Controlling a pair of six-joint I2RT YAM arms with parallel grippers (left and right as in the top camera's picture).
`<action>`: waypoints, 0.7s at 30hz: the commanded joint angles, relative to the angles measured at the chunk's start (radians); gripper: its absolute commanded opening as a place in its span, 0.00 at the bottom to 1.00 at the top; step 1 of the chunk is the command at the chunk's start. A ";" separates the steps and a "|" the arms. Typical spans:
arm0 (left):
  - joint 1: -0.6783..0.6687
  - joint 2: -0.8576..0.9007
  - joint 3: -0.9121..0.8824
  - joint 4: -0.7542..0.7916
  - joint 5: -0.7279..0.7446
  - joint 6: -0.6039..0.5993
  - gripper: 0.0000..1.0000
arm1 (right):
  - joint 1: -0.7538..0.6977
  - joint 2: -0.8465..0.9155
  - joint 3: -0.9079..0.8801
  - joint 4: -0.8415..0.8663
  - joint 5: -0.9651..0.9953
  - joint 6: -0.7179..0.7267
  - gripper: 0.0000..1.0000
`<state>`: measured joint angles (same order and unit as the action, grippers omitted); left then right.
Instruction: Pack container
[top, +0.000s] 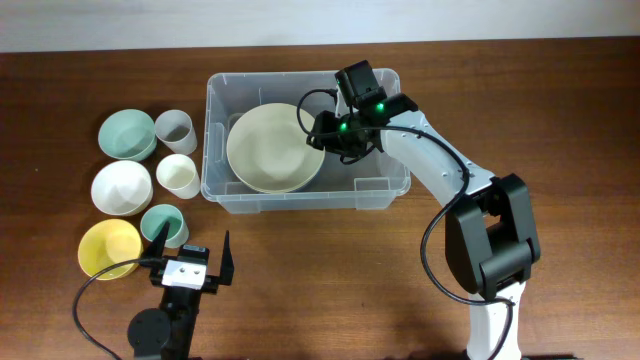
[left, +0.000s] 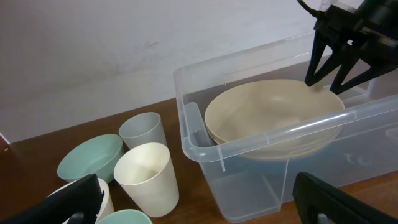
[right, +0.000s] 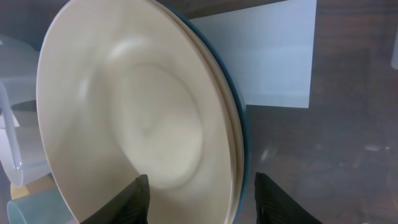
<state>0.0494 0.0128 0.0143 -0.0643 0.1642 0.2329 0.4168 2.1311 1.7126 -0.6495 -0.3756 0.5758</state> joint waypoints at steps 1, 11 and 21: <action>0.006 -0.006 -0.005 -0.001 -0.004 0.008 1.00 | -0.018 0.001 0.009 -0.001 -0.005 0.001 0.50; 0.006 -0.006 -0.005 -0.001 -0.004 0.008 1.00 | -0.176 -0.098 0.204 -0.213 0.099 -0.107 0.64; 0.006 -0.006 -0.005 -0.001 -0.004 0.008 1.00 | -0.456 -0.187 0.569 -0.503 0.108 -0.165 0.76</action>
<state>0.0494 0.0128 0.0147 -0.0643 0.1642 0.2329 0.0444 2.0106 2.1777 -1.1049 -0.2882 0.4465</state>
